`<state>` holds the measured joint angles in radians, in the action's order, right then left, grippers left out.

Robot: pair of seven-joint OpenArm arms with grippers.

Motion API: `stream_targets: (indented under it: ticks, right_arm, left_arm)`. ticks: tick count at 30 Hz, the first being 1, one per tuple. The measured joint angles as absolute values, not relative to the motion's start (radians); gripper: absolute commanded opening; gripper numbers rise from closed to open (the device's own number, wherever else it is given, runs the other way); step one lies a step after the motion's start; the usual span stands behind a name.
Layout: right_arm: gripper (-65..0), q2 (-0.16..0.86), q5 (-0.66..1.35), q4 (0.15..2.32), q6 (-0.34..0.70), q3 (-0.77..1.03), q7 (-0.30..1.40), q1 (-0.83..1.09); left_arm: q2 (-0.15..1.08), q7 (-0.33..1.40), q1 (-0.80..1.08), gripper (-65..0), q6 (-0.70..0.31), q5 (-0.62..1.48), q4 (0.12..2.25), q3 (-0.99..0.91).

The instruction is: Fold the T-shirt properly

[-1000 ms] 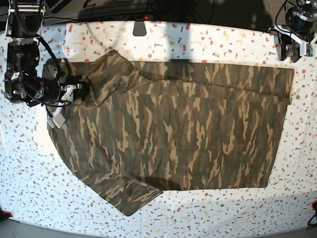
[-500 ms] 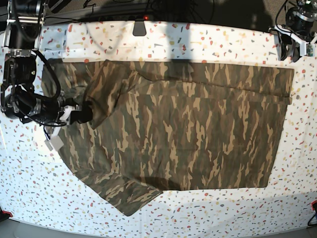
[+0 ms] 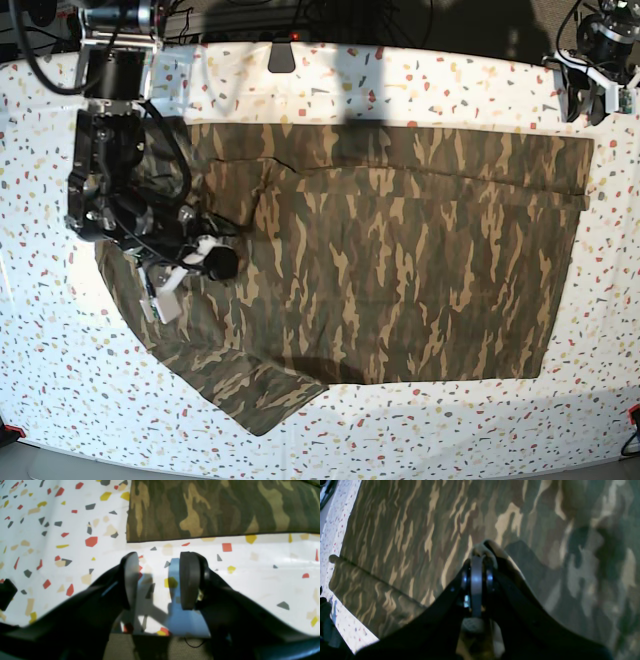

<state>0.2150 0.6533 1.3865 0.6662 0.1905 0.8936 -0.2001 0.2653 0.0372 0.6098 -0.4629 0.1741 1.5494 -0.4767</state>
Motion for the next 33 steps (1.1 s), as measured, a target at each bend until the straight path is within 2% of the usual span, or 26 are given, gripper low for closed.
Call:
stream_targets:
  ticks: [7, 8, 11, 13, 19, 26, 33]
  right_arm:
    - [-65.0, 0.175, 0.617, 1.383, 0.666, 0.191, 0.895, -0.210]
    - [-62.1, 0.175, 0.615, 1.383, 0.666, 0.192, 0.895, -0.210]
    - [-48.2, 0.176, 0.606, 1.383, 0.666, 0.192, 0.894, -0.211]
    - [-44.5, 0.175, 0.606, 1.383, 0.666, 0.192, 0.894, -0.211]
    - [-44.4, 0.175, 0.606, 1.383, 0.666, 0.210, 0.836, -0.211]
    - [-44.4, 0.182, 0.630, 1.383, 0.666, 0.339, 0.826, -0.237]
    - [-44.4, 0.307, 0.691, 1.383, 0.666, 0.360, 0.873, -0.235]
  left_arm:
    - [0.265, 0.038, 0.610, -38.6, -0.463, 0.174, 1.549, -0.477]
    - [0.265, 0.038, 0.610, -38.6, -0.464, 0.174, 1.549, -0.477]
    - [0.265, 0.046, 0.610, -38.6, -0.463, 0.174, 1.549, -0.477]
    - [0.265, 0.054, 0.610, -38.6, -0.463, 0.174, 1.549, -0.477]
    - [0.265, 0.055, 0.610, -38.6, -0.463, 0.174, 1.549, -0.477]
    - [0.265, 0.056, 0.610, -38.6, -0.463, 0.174, 1.549, -0.477]
    - [0.265, 0.055, 0.610, -38.6, -0.463, 0.175, 1.549, -0.477]
